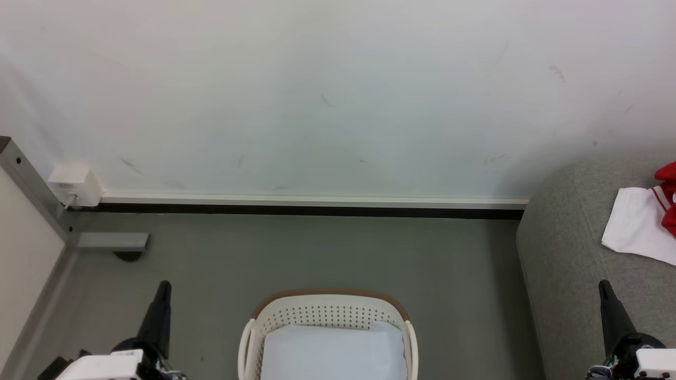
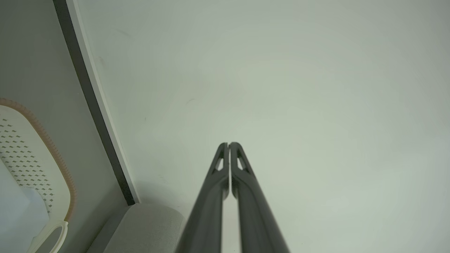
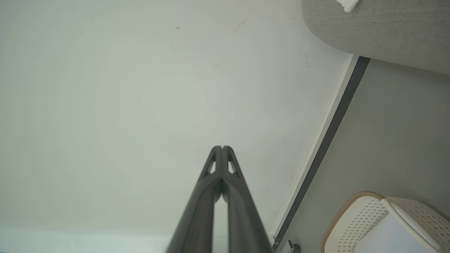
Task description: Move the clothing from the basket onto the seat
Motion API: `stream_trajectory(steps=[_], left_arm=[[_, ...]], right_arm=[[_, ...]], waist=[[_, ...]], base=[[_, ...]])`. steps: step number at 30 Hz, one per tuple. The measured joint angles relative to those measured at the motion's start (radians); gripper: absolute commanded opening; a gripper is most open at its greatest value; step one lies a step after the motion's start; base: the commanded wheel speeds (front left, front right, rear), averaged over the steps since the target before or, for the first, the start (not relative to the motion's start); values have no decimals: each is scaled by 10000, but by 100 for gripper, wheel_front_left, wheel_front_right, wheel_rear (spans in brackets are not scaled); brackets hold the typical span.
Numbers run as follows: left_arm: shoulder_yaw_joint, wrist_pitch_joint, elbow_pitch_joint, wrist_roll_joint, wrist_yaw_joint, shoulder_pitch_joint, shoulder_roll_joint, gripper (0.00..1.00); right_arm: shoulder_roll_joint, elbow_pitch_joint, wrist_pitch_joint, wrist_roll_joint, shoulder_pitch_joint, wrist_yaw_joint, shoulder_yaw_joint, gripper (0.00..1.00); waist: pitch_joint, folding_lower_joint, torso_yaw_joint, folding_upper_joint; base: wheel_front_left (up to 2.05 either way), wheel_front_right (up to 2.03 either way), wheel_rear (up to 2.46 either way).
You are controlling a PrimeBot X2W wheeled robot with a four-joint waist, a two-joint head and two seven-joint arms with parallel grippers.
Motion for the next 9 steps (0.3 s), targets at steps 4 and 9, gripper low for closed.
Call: stream_trajectory(steps=[4,9], left_arm=[[0,0,0,0,0,0,0,0],[0,0,0,0,0,0,0,0]], right_arm=[[0,0,0,0,0,0,0,0],[0,0,0,0,0,0,0,0]], waist=[[0,0,0,0],[0,0,0,0]], base=[[0,0,0],[0,0,0]])
